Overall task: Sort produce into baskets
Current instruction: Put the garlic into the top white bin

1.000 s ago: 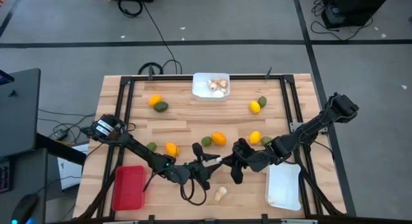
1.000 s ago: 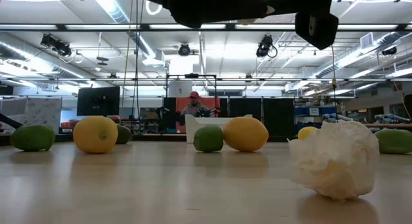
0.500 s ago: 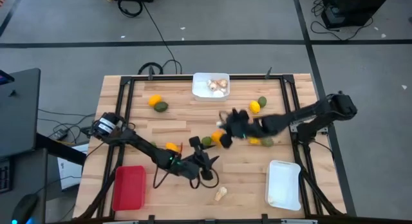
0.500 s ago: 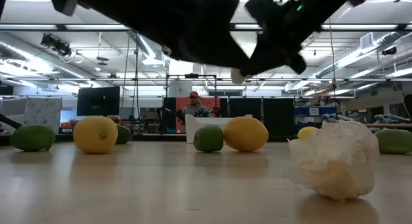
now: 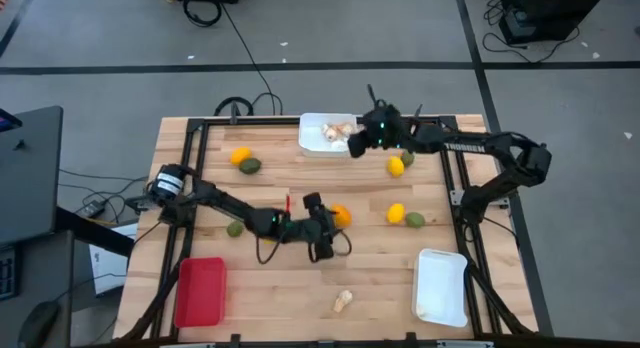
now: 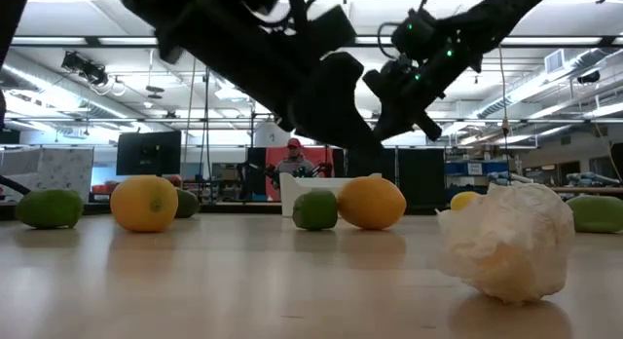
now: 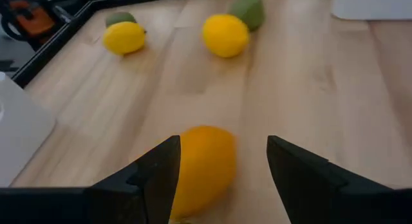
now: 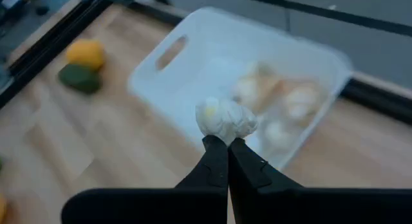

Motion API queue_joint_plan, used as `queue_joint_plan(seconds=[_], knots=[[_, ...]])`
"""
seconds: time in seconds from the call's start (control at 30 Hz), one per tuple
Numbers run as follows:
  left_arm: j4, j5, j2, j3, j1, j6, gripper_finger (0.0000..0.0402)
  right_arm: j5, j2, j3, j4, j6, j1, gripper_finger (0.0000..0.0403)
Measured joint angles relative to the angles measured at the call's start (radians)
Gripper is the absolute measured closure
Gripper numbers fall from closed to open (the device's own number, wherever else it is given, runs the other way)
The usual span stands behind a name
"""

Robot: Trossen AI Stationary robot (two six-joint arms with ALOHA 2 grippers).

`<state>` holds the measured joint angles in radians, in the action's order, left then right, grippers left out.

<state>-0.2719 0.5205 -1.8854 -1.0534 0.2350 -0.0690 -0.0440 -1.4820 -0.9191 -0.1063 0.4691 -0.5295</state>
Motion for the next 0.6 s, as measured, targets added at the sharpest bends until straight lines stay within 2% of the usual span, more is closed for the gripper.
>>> queue_joint_plan(seconds=[0.1,0.23,0.47,0.6], knots=[[0.004,-0.041,0.050,0.031,-0.049,0.008,0.0165,0.051,-0.048,-0.027,-0.007,-0.024,-0.052,0.0398],[-0.013,-0.088,0.145,0.092,-0.107,0.012,0.0165,0.082,-0.157,-0.112,-0.053,-0.098,-0.057,0.0398],[-0.033,-0.104,0.310,0.219,-0.158,0.012,0.0165,0.031,-0.310,-0.311,-0.236,-0.180,-0.060,0.0395],[-0.075,-0.105,0.371,0.284,-0.174,0.012,0.0165,-0.009,-0.368,-0.414,-0.336,-0.233,-0.064,0.0381]])
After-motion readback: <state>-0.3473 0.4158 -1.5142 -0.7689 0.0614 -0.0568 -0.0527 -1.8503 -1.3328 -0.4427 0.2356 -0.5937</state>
